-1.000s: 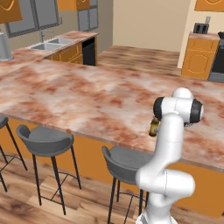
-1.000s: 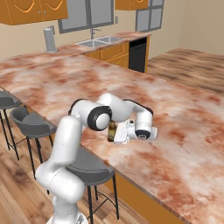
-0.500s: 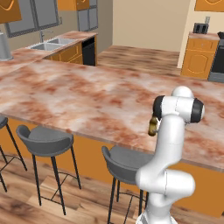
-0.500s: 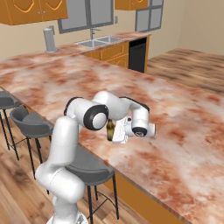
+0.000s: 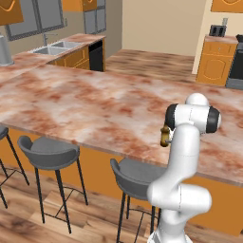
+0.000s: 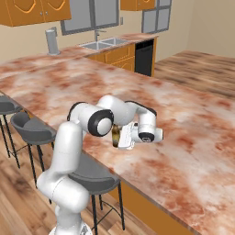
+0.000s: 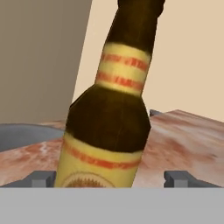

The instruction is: Get the candle and the beer from the cabinet and move them to the dining counter.

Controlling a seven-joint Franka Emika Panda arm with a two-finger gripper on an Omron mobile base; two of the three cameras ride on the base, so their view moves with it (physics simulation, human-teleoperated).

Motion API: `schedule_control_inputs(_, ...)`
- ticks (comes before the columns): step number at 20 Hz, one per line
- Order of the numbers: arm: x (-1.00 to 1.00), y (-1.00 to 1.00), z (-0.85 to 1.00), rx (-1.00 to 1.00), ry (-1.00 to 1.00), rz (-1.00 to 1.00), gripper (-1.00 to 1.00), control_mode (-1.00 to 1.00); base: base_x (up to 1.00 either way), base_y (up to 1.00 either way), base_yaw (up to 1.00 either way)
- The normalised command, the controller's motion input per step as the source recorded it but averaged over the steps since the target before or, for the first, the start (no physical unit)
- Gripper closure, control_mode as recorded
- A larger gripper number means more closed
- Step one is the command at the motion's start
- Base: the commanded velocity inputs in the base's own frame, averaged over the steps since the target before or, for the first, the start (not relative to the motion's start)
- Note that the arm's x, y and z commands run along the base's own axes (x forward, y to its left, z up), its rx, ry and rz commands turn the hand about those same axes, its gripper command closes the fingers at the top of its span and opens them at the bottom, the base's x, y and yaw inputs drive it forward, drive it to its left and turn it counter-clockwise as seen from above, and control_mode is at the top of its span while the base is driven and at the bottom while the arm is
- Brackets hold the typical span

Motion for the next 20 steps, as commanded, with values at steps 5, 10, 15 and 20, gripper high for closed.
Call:
schedule_control_inputs(5, 0.00, -0.07, -0.04, 0.00, 0.00, 0.00, -1.00, -1.00, 0.00, 0.00, 0.00)
schedule_control_inputs(10, 0.02, -0.16, -0.01, 0.00, 0.00, 0.00, -1.00, -1.00, 0.00, 0.00, 0.00)
schedule_control_inputs(15, 0.01, -0.07, 0.00, 0.00, 0.00, 0.00, -1.00, -1.00, 0.00, 0.00, 0.00)
schedule_control_inputs(20, -0.10, -0.27, 0.03, 0.00, 0.01, -0.01, -1.00, -1.00, 0.00, 0.00, 0.00)
